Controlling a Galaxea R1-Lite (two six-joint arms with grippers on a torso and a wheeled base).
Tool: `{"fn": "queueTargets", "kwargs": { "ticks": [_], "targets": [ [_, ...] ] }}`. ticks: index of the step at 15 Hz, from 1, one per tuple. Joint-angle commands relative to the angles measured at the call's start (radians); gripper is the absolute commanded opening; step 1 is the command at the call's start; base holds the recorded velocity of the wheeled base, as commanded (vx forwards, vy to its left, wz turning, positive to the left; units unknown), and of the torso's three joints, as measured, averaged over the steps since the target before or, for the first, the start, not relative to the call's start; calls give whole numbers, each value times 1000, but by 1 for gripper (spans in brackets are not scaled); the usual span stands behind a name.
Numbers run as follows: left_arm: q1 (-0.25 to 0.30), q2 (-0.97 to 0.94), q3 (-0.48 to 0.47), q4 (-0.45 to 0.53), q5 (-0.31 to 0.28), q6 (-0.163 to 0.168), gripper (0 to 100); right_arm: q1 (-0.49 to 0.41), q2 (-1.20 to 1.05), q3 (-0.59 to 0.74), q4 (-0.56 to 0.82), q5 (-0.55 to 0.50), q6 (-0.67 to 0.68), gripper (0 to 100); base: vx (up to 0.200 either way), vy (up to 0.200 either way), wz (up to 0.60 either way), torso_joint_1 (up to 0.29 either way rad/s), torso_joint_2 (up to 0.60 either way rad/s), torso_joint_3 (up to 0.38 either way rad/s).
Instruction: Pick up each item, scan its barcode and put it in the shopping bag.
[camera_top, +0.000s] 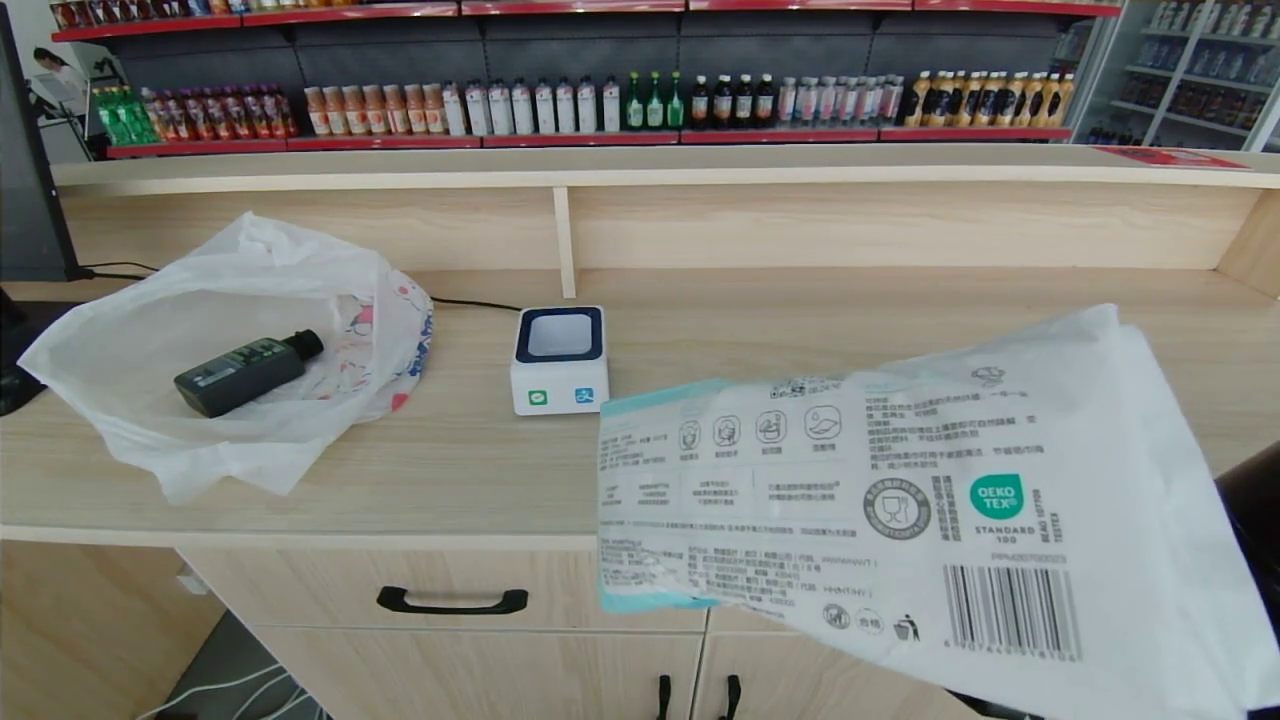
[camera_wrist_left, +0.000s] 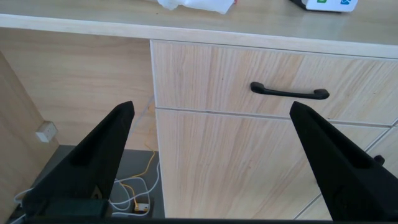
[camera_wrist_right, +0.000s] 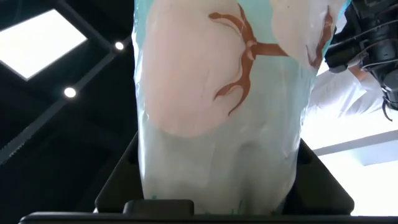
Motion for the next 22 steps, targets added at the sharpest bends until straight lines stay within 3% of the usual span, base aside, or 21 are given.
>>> {"fn": "queueTargets", "kwargs": {
  "ticks": [1, 9, 13, 16, 20, 22],
  "targets": [
    [0, 0, 0, 0, 0, 0, 100, 2, -2, 0, 0, 0, 3, 0, 0, 0, 0, 0, 0, 0],
    [0, 0, 0, 0, 0, -2, 100, -2, -37, -11, 0, 0, 28, 0, 0, 0, 0, 0, 0, 0],
    [0, 0, 0, 0, 0, 0, 100, -176, -97, -28, 0, -6, 3, 0, 0, 0, 0, 0, 0, 0],
    [0, 0, 0, 0, 0, 0, 100, -223, -143, 24, 0, -4, -186, 0, 0, 0, 0, 0, 0, 0],
    [0, 0, 0, 0, 0, 0, 100, -364, -141, 4, 0, 62, -423, 0, 0, 0, 0, 0, 0, 0],
    [0, 0, 0, 0, 0, 0, 100, -441, -129, 10, 0, 69, -730, 0, 0, 0, 0, 0, 0, 0]
  ]
}}
